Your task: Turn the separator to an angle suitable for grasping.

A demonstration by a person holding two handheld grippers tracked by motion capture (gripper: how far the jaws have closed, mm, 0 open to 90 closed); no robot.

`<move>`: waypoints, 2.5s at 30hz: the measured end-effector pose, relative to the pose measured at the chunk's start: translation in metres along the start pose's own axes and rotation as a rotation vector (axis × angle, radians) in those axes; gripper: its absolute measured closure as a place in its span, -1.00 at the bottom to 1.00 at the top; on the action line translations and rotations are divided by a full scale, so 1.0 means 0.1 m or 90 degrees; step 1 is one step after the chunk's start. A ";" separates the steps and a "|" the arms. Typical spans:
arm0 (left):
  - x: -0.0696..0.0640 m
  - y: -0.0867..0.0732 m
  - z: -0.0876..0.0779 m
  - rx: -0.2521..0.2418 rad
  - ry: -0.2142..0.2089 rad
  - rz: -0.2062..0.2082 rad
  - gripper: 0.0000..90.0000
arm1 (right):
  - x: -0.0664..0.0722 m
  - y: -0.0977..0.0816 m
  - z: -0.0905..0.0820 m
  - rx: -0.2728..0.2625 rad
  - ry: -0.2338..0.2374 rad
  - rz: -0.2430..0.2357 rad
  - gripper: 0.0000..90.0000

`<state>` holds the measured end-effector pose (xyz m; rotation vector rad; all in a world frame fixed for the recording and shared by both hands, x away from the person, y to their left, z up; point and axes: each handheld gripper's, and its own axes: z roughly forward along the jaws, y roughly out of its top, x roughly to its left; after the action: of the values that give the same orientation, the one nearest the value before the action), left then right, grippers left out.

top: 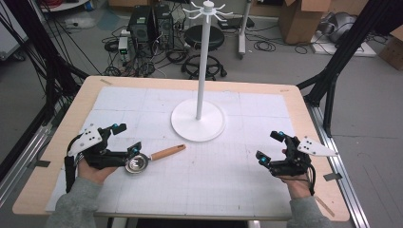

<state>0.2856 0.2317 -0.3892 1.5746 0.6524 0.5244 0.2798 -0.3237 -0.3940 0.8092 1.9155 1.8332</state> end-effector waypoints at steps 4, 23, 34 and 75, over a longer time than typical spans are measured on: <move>-0.01 -0.02 -0.01 0.005 0.003 0.007 -0.74 | -0.01 0.00 0.01 -0.003 0.000 0.003 -0.99; 0.01 -0.04 0.00 0.090 -0.008 -0.016 0.48 | 0.01 -0.04 0.10 0.022 0.012 -0.001 -0.99; -0.03 -0.06 0.06 0.137 -0.001 0.002 0.99 | 0.04 -0.06 0.13 0.035 0.018 -0.013 -0.99; -0.03 -0.03 0.97 0.318 -0.038 0.001 1.00 | 0.06 -0.08 0.03 0.037 0.018 -0.009 -0.99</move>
<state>0.3482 0.1593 -0.4022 2.0494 0.7753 0.3245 0.2760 -0.3171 -0.4018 0.7902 1.9948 1.7978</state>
